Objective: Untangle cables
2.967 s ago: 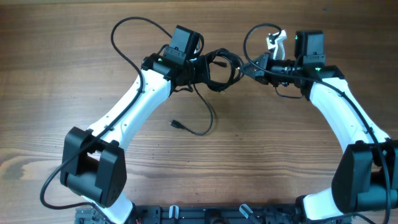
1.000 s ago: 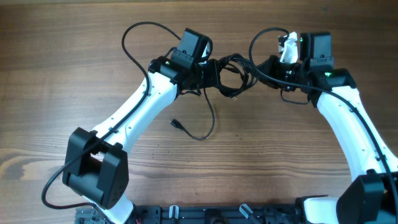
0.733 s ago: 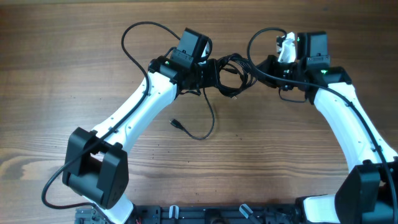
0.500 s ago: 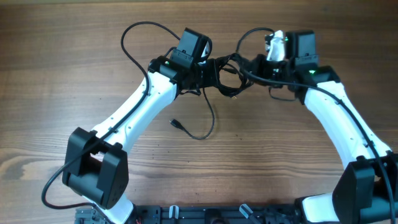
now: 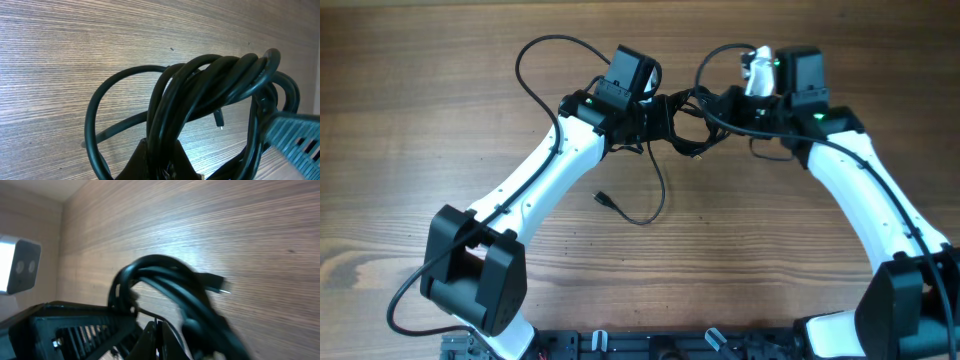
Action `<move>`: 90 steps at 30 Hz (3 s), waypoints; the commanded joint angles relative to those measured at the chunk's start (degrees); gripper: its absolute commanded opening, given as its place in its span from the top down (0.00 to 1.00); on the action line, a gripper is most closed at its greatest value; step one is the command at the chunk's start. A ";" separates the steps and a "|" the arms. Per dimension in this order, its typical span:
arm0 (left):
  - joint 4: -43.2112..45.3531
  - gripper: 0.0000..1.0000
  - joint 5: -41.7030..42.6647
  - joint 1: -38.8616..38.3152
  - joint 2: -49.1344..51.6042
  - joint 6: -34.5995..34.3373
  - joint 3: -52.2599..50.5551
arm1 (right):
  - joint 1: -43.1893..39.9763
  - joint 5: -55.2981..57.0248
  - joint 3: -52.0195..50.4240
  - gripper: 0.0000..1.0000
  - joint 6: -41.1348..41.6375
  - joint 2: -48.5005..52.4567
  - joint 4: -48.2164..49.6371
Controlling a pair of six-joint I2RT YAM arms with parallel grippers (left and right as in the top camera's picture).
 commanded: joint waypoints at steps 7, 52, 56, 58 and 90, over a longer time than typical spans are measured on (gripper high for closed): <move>0.61 0.96 1.31 0.02 -2.23 -0.37 0.13 | -1.36 8.48 0.59 0.96 0.11 -2.54 -7.50; 0.61 0.96 1.53 -0.46 -2.23 -0.37 0.13 | 0.46 13.20 0.59 0.96 0.46 -3.96 -8.50; 0.61 0.96 1.53 -0.46 -2.23 -0.37 0.13 | 0.61 13.25 0.59 0.96 0.48 -1.53 -8.44; 0.61 0.96 1.53 -0.46 -2.23 -0.37 0.13 | 0.63 13.22 0.59 0.96 0.42 -0.87 -7.74; 0.66 0.96 5.62 -0.48 -2.23 -0.35 0.13 | 4.50 10.40 0.59 0.95 0.17 2.89 2.23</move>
